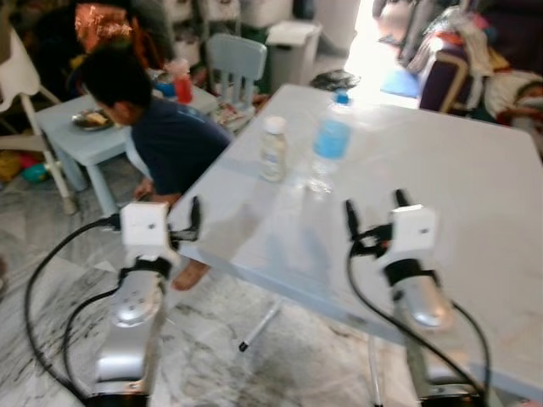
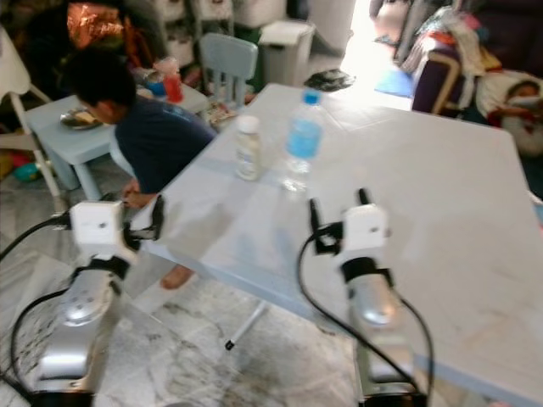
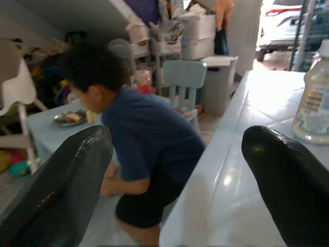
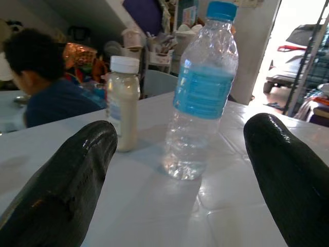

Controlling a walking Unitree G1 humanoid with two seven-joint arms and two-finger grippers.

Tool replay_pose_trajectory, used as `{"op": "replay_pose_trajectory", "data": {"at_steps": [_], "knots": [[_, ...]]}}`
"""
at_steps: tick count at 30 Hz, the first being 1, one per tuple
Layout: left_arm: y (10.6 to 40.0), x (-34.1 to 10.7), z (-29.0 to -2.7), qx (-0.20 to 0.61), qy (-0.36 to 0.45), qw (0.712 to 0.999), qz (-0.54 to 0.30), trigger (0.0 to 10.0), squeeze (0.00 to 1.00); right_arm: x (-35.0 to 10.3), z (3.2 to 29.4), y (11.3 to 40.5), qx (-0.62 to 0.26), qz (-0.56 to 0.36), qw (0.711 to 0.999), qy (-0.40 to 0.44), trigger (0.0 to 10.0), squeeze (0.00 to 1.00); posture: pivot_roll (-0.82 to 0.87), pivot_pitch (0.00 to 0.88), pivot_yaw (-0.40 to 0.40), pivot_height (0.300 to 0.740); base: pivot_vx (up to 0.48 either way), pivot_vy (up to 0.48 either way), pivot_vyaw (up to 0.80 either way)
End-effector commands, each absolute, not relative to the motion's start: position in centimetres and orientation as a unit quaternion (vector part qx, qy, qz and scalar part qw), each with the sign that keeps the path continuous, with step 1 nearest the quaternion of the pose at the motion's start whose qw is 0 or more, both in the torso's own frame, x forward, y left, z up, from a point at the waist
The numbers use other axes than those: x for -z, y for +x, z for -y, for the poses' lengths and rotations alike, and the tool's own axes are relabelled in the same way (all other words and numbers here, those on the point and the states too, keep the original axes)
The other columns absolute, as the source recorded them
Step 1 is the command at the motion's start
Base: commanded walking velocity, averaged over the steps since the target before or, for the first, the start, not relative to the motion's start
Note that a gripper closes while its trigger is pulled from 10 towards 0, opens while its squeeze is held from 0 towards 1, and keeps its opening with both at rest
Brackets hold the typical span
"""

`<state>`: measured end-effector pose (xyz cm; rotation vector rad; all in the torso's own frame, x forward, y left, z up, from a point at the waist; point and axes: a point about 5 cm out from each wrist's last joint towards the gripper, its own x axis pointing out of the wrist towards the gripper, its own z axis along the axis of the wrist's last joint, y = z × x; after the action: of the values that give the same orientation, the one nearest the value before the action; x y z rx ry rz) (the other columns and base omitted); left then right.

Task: Restocking fridge

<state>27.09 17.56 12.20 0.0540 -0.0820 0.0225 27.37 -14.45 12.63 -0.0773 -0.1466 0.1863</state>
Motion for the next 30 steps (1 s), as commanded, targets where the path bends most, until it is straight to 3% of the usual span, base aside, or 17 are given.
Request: {"op": "replay_pose_trajectory", "data": {"at_steps": [1,6,20,27,30], "knots": [[27.3,-12.6,-16.1,0.009,0.024,0.998,0.049,10.0,0.00,-12.5,15.8,27.4,-0.070,0.069,0.994,-0.043,10.0,0.00,0.05,0.000,-0.038,0.740,0.277,0.394,0.00],[27.2,-12.6,-15.8,0.020,0.027,0.998,0.052,10.0,0.00,-12.4,15.7,27.5,-0.069,0.069,0.994,-0.040,10.0,0.00,0.05,0.000,-0.038,0.740,0.279,0.390,0.00],[26.8,-12.6,-15.3,0.043,0.028,0.997,0.054,10.0,0.00,-12.2,15.5,27.7,-0.066,0.063,0.995,-0.038,10.0,0.00,0.05,0.000,-0.040,0.740,0.045,0.000,0.00],[26.8,-12.7,-15.2,0.046,0.023,0.997,0.056,10.0,0.00,-12.2,15.5,27.9,-0.064,0.062,0.995,-0.038,10.0,0.00,0.06,0.004,-0.042,0.740,0.226,0.000,-0.74],[26.6,-12.5,-15.1,0.049,0.020,0.997,0.054,10.0,0.00,-12.0,15.6,27.9,-0.066,0.060,0.995,-0.040,10.0,0.00,0.06,0.006,-0.045,0.740,0.265,0.000,0.00]]}}
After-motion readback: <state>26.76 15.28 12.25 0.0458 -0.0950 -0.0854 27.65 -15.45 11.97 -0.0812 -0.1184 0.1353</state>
